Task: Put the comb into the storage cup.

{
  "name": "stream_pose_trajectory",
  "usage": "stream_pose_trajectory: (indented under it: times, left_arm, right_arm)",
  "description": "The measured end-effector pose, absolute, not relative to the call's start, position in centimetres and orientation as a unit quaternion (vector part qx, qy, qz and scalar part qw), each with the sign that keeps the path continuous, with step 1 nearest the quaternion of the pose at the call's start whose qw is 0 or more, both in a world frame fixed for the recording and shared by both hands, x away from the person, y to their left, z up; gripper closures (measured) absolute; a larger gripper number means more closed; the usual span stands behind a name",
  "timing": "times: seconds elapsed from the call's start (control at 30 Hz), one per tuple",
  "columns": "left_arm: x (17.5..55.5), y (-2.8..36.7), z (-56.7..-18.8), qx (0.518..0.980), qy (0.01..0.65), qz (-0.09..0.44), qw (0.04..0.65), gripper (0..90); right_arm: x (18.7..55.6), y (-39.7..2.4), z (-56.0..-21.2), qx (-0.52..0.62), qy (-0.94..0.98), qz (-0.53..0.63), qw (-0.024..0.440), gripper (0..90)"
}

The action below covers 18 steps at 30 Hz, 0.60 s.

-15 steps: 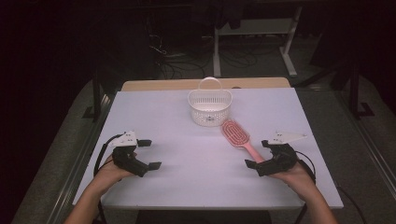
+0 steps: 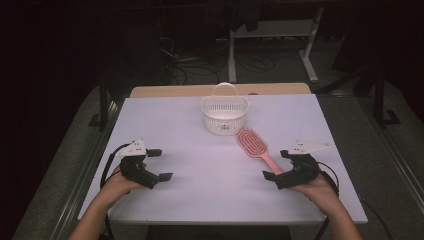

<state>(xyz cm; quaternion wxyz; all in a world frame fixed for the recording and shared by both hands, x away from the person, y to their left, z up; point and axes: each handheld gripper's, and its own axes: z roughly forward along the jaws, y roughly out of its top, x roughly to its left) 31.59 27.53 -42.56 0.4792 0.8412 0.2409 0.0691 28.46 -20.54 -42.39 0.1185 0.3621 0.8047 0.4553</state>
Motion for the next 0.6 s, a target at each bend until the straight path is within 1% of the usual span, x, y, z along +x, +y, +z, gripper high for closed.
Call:
stream_pose_trajectory:
  times: [0.23, 0.6]
  left_arm:
    - [31.6, 27.6, -42.4, 0.838, 0.241, 0.067, 0.485, 0.0]
    - [31.6, 27.7, -42.4, 0.837, 0.243, 0.067, 0.486, 0.0]
  right_arm:
    - [28.7, -20.3, -42.2, 0.368, 0.804, 0.451, 0.123, 0.0]
    - [30.0, -19.1, -42.3, 0.365, 0.817, 0.431, 0.114, 0.0]
